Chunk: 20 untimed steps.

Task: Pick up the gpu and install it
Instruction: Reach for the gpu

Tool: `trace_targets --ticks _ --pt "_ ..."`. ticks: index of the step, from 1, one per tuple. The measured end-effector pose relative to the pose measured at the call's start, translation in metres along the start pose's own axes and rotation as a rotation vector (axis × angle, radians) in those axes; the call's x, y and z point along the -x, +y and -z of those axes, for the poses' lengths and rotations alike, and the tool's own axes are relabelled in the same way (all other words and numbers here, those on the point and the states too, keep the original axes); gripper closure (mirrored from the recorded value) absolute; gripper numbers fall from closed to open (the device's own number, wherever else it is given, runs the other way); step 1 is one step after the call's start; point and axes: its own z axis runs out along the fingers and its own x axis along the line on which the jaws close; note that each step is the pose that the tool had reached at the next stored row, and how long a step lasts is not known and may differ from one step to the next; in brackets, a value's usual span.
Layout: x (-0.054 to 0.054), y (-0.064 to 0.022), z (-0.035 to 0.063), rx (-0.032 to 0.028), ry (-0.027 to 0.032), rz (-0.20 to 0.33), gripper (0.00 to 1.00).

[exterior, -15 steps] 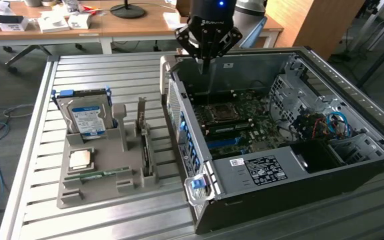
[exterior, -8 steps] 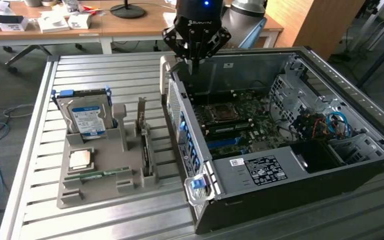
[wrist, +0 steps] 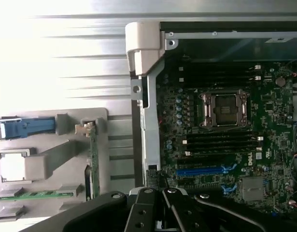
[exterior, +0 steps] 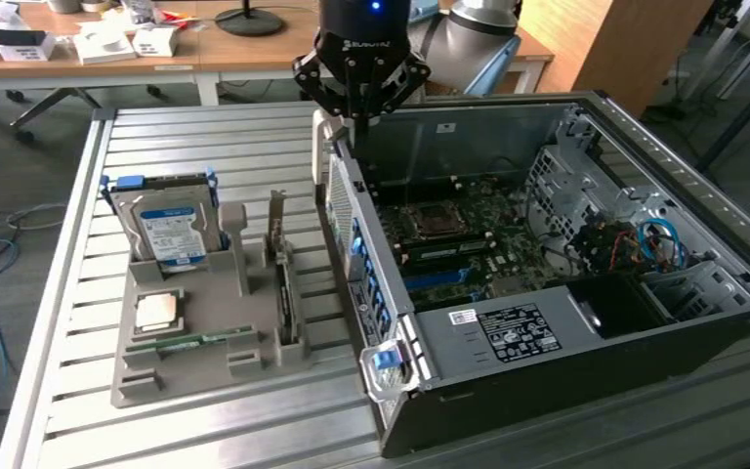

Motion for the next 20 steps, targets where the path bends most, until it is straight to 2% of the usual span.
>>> trace_targets --ticks 14,20 --pt "-0.034 -0.0023 0.0 -0.0007 -0.0007 -0.015 0.89" --pt "-0.043 -0.0027 0.0001 -0.0011 -0.001 -0.022 0.89"
